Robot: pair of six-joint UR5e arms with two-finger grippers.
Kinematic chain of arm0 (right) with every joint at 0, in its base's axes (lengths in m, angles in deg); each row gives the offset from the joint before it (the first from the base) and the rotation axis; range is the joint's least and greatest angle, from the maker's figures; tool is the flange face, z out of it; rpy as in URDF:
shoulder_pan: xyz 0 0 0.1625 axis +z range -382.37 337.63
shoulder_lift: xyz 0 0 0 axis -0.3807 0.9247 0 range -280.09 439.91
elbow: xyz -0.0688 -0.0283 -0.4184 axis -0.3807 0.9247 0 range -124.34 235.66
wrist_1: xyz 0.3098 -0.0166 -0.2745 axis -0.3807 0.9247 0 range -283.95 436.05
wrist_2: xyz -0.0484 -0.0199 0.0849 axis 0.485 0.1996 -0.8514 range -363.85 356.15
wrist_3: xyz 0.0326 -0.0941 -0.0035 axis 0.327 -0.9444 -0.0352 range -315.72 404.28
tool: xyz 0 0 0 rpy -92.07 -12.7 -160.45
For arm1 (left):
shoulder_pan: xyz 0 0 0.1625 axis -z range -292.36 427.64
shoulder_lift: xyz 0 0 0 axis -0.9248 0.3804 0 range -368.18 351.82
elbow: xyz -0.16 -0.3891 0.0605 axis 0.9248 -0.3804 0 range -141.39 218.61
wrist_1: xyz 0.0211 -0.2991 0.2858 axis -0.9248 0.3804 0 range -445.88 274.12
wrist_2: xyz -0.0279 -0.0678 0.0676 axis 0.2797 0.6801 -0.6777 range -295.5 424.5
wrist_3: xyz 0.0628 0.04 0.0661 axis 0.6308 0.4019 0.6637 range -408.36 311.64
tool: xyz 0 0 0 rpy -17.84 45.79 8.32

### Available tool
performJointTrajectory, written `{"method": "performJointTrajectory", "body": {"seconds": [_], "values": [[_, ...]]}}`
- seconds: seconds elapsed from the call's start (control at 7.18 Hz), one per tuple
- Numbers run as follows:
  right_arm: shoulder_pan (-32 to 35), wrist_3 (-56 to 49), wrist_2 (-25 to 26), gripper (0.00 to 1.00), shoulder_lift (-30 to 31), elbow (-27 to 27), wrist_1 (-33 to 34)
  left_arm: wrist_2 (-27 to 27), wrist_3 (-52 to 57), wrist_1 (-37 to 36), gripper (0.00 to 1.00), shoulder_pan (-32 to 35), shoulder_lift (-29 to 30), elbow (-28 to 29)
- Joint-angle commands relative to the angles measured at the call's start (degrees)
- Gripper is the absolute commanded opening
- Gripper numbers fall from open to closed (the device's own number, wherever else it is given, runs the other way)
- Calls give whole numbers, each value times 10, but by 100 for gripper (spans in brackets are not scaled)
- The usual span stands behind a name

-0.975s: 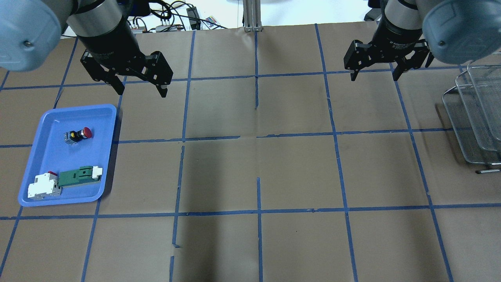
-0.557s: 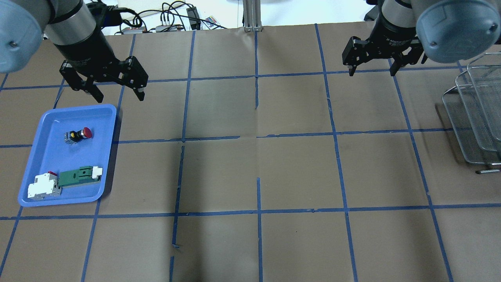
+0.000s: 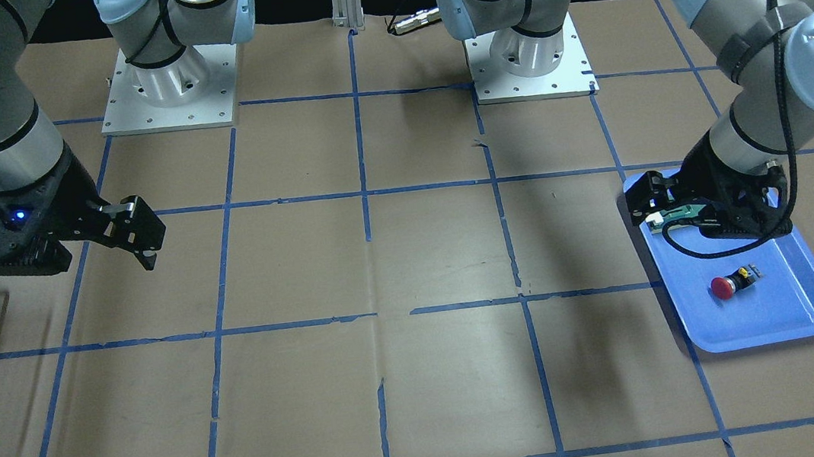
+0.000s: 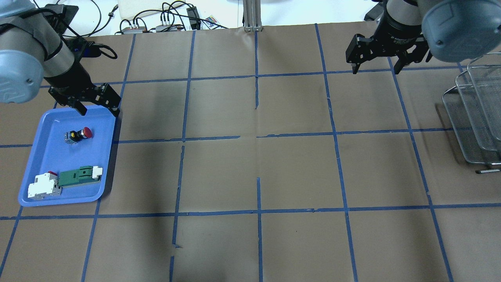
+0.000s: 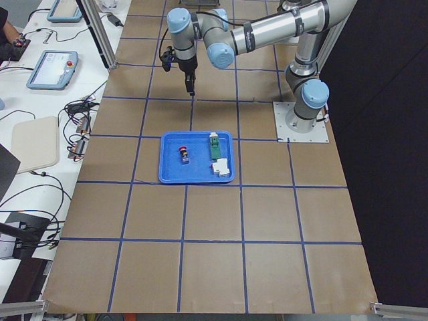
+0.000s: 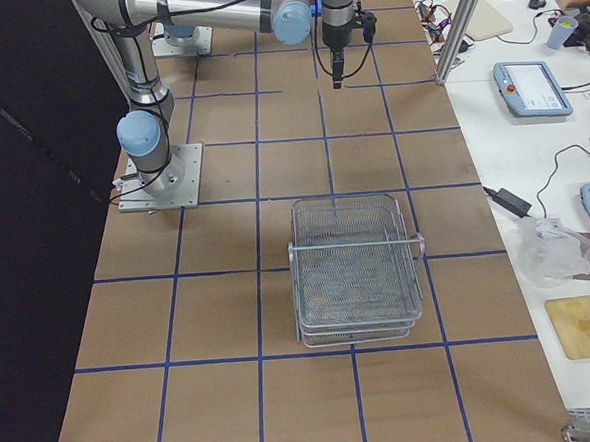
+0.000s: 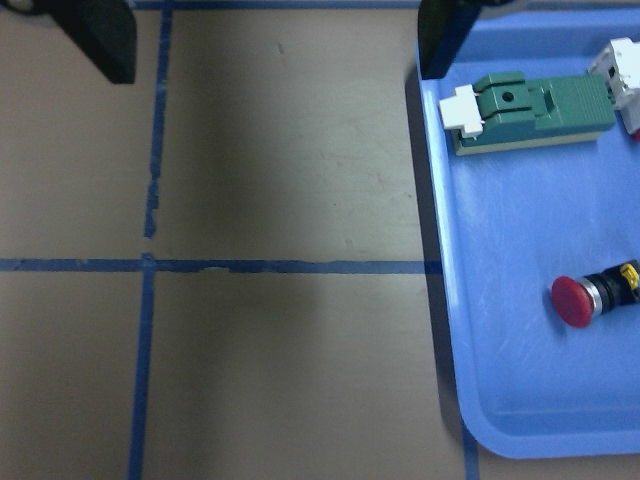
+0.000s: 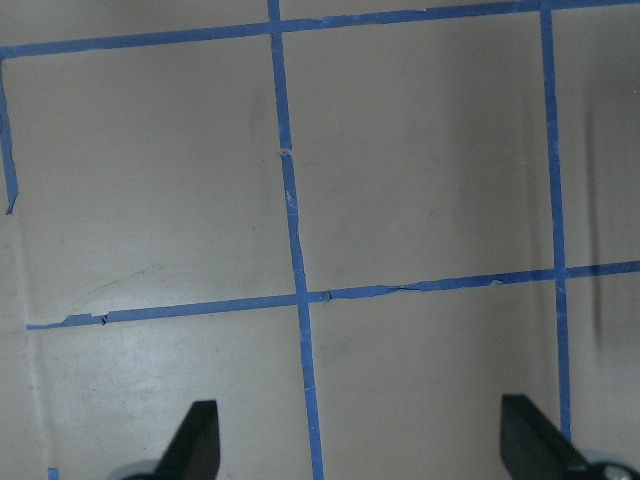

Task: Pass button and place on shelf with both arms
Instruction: 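Lower the left gripper over the red button and close on its base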

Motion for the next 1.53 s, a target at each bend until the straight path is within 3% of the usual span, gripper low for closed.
{"method": "performJointTrajectory", "body": {"seconds": [0.0,0.42,0.7,0.84,0.98,1.11,1.39], "values": [[-1,0,1,100,1,2,1,0,276,-95,100,-74,34,-28],[3,12,1,100,1,7,-22,3,653,-253,100,-143,91,-56],[5,39,-2,100,4,3,-23,9,704,-315,100,-145,139,-55],[17,42,-18,100,8,0,-57,3,705,-327,100,-145,158,-57],[28,40,-73,100,14,5,-68,1,709,-326,100,-145,168,-62],[29,22,-79,100,15,6,-76,1,709,-325,90,-145,170,-70],[41,-66,-73,100,25,0,-91,1,704,-321,32,-145,162,-77]]}}
